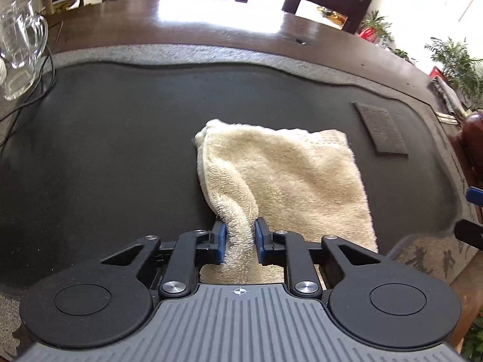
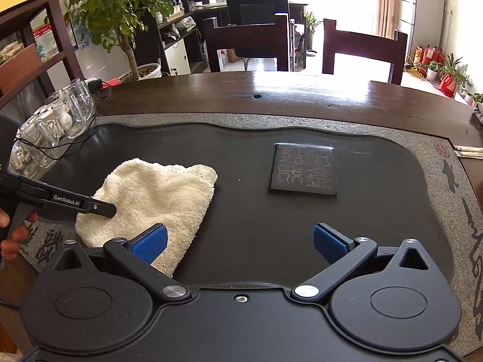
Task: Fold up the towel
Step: 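Lift the towel edge with the left gripper while the right gripper grasps another towel corner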
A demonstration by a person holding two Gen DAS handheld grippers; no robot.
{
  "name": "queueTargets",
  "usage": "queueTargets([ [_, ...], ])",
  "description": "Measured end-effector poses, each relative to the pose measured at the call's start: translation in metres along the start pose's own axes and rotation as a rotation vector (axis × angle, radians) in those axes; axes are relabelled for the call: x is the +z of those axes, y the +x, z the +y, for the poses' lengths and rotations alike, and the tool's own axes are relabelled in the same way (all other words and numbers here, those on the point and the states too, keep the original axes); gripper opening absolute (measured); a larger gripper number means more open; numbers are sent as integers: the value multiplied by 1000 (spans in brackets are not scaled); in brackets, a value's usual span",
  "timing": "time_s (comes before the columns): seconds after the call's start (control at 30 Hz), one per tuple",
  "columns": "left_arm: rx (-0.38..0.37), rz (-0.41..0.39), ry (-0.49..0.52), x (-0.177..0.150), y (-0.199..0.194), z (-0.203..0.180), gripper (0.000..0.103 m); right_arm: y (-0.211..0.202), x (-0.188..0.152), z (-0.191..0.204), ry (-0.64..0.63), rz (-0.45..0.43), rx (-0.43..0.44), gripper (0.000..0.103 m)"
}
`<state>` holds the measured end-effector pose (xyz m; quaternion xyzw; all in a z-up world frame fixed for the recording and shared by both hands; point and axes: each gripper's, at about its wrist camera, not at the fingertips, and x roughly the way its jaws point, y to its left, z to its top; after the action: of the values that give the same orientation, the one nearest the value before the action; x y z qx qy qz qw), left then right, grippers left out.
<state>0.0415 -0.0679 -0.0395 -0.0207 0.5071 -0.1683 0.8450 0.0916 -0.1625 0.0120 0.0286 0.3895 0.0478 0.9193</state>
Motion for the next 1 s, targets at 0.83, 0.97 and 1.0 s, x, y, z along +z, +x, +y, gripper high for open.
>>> queueTargets([
  [0.83, -50, -121, 318, -48, -28, -71, 15, 49, 67, 60, -177, 78, 200, 82],
  [0.97, -54, -123, 317, -53, -26, -72, 15, 64, 75, 81, -224, 111, 252, 79],
  [1.0, -54, -124, 318, -54, -26, -72, 15, 63, 73, 83, -232, 116, 270, 78],
])
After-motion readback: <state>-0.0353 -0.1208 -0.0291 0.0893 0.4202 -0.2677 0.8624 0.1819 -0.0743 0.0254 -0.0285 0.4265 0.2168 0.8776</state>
